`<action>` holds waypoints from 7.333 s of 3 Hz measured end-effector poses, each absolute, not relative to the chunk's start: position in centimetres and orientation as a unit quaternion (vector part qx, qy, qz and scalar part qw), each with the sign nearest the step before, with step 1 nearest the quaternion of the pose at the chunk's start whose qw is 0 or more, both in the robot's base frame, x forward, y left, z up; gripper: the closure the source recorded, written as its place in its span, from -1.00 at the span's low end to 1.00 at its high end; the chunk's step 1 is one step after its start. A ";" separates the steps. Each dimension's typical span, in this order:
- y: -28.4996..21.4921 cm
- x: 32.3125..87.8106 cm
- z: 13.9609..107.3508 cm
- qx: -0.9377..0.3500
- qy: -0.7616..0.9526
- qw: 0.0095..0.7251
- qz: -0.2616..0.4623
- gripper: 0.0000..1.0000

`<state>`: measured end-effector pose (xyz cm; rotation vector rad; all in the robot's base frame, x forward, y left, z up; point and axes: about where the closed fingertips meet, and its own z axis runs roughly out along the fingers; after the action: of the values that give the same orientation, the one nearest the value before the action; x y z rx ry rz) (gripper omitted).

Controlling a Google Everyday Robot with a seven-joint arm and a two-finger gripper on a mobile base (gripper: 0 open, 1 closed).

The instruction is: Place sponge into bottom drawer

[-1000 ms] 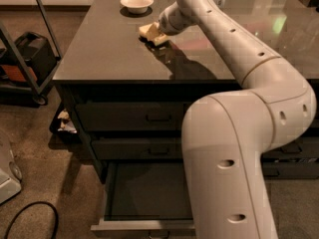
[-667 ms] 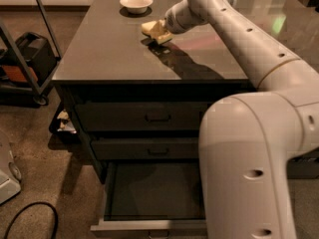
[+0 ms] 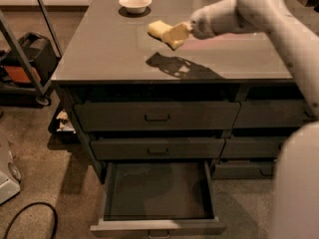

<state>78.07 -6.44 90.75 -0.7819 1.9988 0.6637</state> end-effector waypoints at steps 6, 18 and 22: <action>-8.7 60.7 85.5 -0.495 0.672 0.323 0.445 1.00; -1.5 57.4 29.7 -0.156 0.925 0.153 0.311 1.00; -1.5 58.3 18.9 -0.090 0.952 0.061 0.287 1.00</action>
Offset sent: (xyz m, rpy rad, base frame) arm -0.1889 -0.0499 -0.0337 0.1338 0.0485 0.5907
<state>58.35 -1.45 18.93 -0.2719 2.8792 0.8669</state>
